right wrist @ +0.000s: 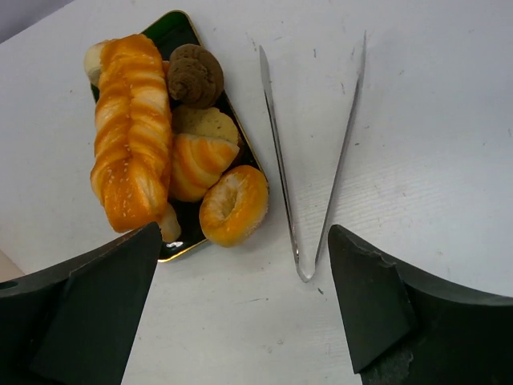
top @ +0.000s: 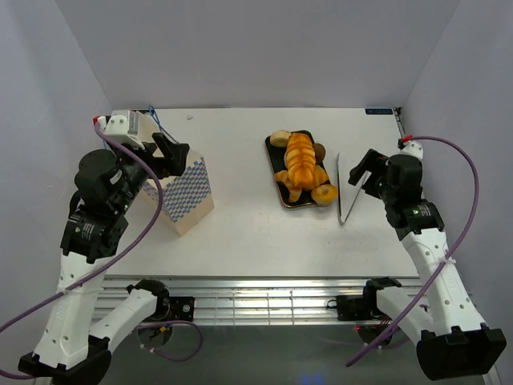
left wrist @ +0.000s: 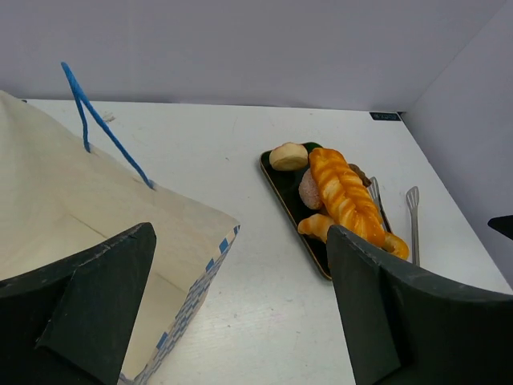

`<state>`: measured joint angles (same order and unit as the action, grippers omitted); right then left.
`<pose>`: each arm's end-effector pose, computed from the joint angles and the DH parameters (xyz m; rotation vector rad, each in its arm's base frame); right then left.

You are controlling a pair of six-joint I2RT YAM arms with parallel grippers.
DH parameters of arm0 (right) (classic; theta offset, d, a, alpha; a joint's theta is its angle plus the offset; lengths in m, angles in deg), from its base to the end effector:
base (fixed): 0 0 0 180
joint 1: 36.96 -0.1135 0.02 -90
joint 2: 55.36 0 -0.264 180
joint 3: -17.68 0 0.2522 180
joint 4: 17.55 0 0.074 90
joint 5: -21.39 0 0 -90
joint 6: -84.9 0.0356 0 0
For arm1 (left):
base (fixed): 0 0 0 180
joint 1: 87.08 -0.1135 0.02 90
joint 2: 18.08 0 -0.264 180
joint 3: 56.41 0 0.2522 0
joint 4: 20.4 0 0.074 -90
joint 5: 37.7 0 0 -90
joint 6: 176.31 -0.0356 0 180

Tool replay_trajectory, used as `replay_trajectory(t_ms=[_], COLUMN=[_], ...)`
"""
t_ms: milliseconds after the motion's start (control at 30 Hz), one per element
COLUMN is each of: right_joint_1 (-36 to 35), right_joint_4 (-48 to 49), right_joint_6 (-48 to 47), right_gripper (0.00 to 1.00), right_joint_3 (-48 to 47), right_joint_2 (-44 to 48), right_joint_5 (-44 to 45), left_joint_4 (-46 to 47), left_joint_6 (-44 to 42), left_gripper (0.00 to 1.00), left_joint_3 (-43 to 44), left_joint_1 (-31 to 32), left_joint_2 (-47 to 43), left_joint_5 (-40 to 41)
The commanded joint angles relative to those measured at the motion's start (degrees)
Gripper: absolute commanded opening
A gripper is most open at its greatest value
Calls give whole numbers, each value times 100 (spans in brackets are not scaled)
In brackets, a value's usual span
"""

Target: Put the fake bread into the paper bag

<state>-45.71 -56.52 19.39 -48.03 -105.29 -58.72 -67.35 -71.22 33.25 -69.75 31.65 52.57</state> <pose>0.1917 0.0233 0.3412 0.3815 1.9379 0.2085 0.1447 -0.0450 0.4634 0.0299 1.7106 -0.4185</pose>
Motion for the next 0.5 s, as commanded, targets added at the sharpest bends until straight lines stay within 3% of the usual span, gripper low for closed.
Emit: replay_trajectory(t_ms=[0, 100, 267, 467], right_joint_1=[-12, -12, -4, -12], right_joint_4=[-273, -274, 480, -61], right_joint_6=[793, 848, 152, 346], right_gripper=[90, 90, 90, 90], right_joint_3=[-167, 69, 982, 1292], right_joint_2=[-157, -61, 378, 503], right_joint_5=[680, 699, -574, -75], left_joint_4=[-214, -336, -443, -916], left_joint_6=[47, 55, 134, 178], left_gripper=[98, 98, 98, 98], left_joint_3=[-242, -277, -190, 504], left_joint_1=[8, 8, 8, 8], left_joint_2=[-113, -139, -350, -500], left_joint_5=[157, 280, 815, 956])
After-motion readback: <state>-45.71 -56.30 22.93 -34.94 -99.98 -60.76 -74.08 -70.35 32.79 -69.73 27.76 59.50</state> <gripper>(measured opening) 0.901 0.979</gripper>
